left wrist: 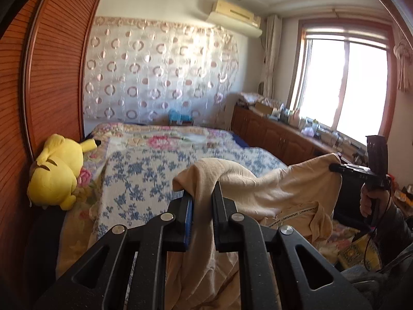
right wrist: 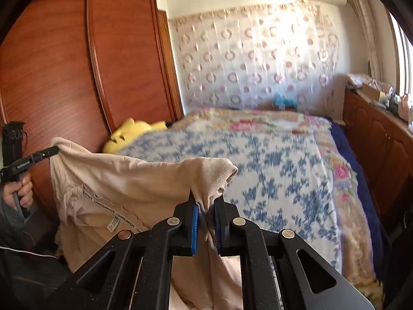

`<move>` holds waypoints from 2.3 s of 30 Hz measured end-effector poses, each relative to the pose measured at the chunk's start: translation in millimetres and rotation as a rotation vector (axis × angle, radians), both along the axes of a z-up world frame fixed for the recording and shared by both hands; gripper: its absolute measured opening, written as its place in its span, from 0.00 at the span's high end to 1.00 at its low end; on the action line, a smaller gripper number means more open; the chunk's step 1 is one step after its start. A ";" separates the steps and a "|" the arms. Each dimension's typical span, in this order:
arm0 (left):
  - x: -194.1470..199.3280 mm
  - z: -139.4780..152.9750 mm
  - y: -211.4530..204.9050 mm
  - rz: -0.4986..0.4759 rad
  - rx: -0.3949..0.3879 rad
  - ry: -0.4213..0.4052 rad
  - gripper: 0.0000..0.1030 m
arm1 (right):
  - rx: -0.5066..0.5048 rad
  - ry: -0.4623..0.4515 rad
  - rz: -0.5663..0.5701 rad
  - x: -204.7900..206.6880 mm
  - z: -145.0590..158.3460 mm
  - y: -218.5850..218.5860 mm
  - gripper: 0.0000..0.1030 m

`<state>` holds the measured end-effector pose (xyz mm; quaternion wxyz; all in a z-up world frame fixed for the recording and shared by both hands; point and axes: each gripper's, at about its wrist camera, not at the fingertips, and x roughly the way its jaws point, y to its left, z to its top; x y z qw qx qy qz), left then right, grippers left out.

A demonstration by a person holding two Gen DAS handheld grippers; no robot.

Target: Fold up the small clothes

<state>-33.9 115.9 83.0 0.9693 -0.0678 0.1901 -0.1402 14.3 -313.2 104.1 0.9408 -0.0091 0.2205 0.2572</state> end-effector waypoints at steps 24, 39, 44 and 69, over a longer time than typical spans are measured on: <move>283.8 73.3 10.7 0.135 0.265 0.022 0.51 | -0.233 -0.153 -0.227 199.5 137.7 55.2 0.78; 272.0 -61.0 -12.7 -0.008 0.279 0.272 0.23 | -0.243 0.182 -0.216 221.3 -49.4 20.5 0.51; 245.1 -73.0 -19.7 -0.031 0.268 0.287 0.23 | -0.202 0.207 -0.188 189.6 -55.7 -8.6 0.49; 224.5 -147.3 -38.5 -0.072 0.297 0.449 0.20 | -0.198 0.251 -0.207 137.5 -89.6 -36.7 0.49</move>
